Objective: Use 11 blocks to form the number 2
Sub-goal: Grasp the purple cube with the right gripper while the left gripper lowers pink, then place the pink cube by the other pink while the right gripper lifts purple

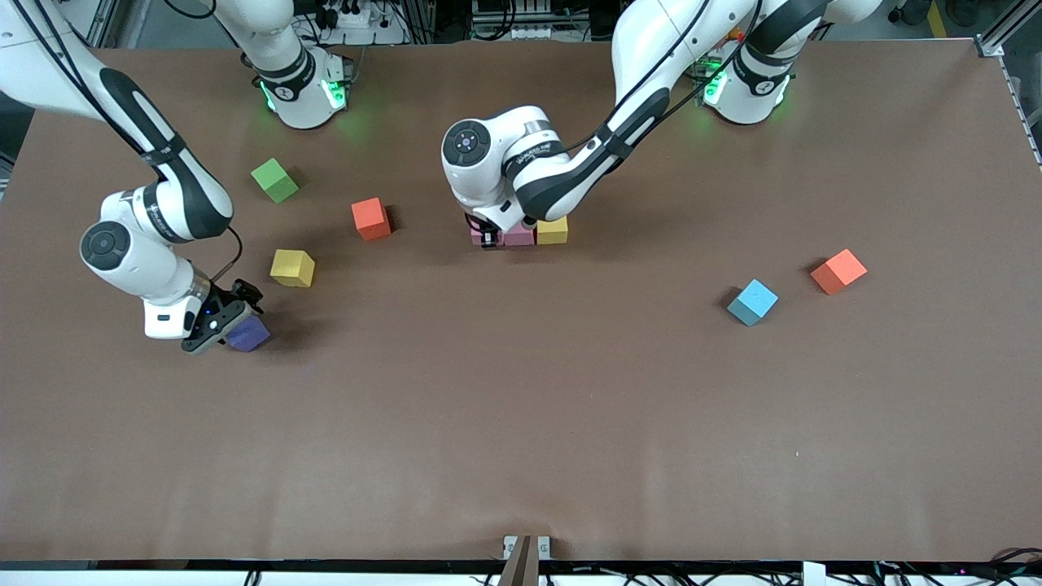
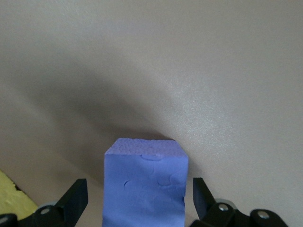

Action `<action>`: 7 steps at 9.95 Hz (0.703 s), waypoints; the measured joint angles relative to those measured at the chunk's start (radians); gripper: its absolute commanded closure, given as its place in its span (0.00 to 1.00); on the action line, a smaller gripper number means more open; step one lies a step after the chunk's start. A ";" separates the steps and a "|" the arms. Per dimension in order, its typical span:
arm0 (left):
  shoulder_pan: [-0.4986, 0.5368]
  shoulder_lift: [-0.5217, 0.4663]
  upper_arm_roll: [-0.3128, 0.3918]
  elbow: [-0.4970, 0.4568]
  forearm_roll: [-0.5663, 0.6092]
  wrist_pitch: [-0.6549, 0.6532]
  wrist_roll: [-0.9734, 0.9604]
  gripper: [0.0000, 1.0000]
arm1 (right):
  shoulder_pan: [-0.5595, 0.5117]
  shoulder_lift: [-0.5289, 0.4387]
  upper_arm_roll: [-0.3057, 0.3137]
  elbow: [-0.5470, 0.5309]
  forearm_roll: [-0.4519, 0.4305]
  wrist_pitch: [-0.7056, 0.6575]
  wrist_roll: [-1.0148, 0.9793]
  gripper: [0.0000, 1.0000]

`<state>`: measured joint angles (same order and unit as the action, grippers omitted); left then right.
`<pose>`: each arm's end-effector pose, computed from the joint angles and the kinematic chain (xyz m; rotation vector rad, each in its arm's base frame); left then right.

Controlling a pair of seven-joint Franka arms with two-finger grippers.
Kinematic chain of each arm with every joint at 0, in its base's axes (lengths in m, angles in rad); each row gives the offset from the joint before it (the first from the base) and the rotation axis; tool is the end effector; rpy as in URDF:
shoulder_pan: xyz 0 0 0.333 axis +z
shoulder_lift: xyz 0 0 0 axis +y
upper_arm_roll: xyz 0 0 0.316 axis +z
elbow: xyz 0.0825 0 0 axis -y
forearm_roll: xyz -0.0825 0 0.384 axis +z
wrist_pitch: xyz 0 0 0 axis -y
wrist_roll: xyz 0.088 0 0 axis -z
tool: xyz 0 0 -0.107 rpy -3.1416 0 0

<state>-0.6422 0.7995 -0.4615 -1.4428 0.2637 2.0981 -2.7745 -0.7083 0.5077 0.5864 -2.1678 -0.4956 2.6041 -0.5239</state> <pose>0.3864 -0.6017 0.2426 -2.0752 -2.2318 0.1196 0.5614 -0.0547 0.1979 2.9082 1.1645 0.0949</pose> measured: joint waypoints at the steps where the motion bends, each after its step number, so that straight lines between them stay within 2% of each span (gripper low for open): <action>1: 0.000 0.000 0.000 0.004 0.000 0.000 0.000 1.00 | 0.013 0.006 -0.015 0.000 0.000 0.011 0.000 0.29; 3: -0.001 0.001 0.000 0.012 0.000 0.000 0.000 1.00 | 0.025 0.011 -0.031 0.000 0.000 0.013 0.004 0.48; 4: -0.001 0.001 0.000 0.017 0.000 0.000 0.000 1.00 | 0.025 0.011 -0.032 0.000 0.000 0.013 0.006 0.53; 7: -0.008 0.007 0.000 0.019 0.000 0.000 0.000 1.00 | 0.027 0.009 -0.031 0.007 -0.001 0.013 0.007 0.53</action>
<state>-0.6504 0.8064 -0.4615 -1.4236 0.2635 2.0982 -2.7745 -0.6810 0.5162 0.5551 -2.1605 -0.4968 2.6175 -0.5170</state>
